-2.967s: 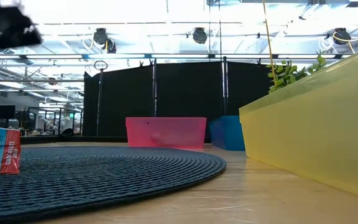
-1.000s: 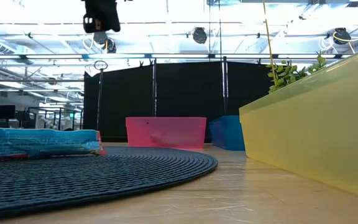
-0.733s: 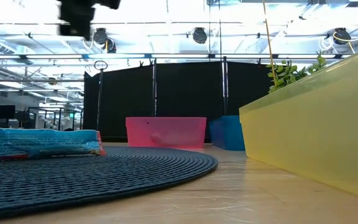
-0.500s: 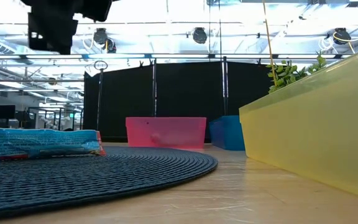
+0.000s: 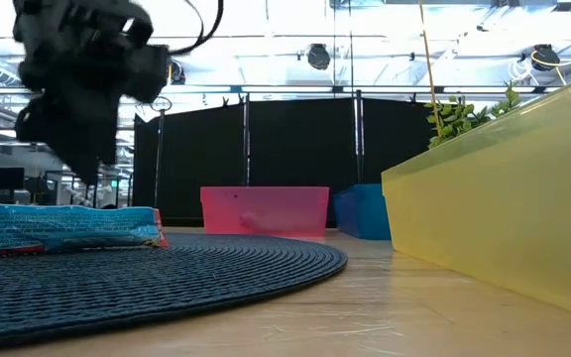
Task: Pick and place Granola Bars by type
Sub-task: Put the red granola bar into the red bin
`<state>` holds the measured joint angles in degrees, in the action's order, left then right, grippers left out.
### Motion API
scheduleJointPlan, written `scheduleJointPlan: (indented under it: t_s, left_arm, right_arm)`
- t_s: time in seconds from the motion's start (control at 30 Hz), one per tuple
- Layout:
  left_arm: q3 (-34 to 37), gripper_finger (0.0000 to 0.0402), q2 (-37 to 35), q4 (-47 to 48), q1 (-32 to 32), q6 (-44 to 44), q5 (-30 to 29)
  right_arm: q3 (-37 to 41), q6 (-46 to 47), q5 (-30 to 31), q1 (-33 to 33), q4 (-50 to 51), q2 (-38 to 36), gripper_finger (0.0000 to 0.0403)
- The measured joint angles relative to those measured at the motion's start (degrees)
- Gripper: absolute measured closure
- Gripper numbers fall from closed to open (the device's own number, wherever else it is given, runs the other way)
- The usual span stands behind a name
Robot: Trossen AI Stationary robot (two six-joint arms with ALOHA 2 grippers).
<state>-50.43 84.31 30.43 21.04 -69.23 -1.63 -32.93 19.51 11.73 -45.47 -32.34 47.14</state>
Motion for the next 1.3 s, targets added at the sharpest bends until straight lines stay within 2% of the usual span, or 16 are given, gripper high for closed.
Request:
scheduleJointPlan:
  t_s: [0.23,0.43,0.6,0.7,0.83,0.87,1.07,1.3]
  left_arm:
    - [0.10,0.0237,5.04,-2.70,1.27,1.27,-1.43]
    - [0.14,0.0257,10.28,-7.07,2.05,3.17,1.51]
    - [-0.16,0.0262,12.55,-7.46,2.61,3.04,0.74]
    - [-0.14,0.0283,12.61,-6.02,2.55,2.02,-0.24]
    - [-0.05,0.0377,12.39,-5.83,2.25,4.08,-0.62]
    - [-0.05,0.0387,12.30,-5.87,2.24,4.27,-0.79]
    - [-0.34,0.0398,11.62,-4.89,2.00,4.75,0.70]
    - [-4.71,0.0400,7.48,5.12,1.46,6.58,-0.85]
  right_arm:
    - [-0.02,1.02,-0.02,0.00,-0.04,0.00,0.0264]
    - [-0.02,1.46,-0.02,0.00,-0.28,0.00,0.0264]
    - [-0.02,1.22,-0.07,0.00,-0.61,0.00,0.0264]
    - [-0.02,1.14,-0.07,0.00,-0.70,0.00,0.0264]
    - [-0.02,1.05,-0.07,0.00,-0.71,0.00,0.0264]
    - [-0.02,1.05,-0.07,0.00,-0.72,0.00,0.0264]
    - [-0.02,1.01,-0.07,0.00,-0.72,0.00,0.0264]
    - [-0.02,0.77,-0.07,0.00,-0.69,0.01,0.0264]
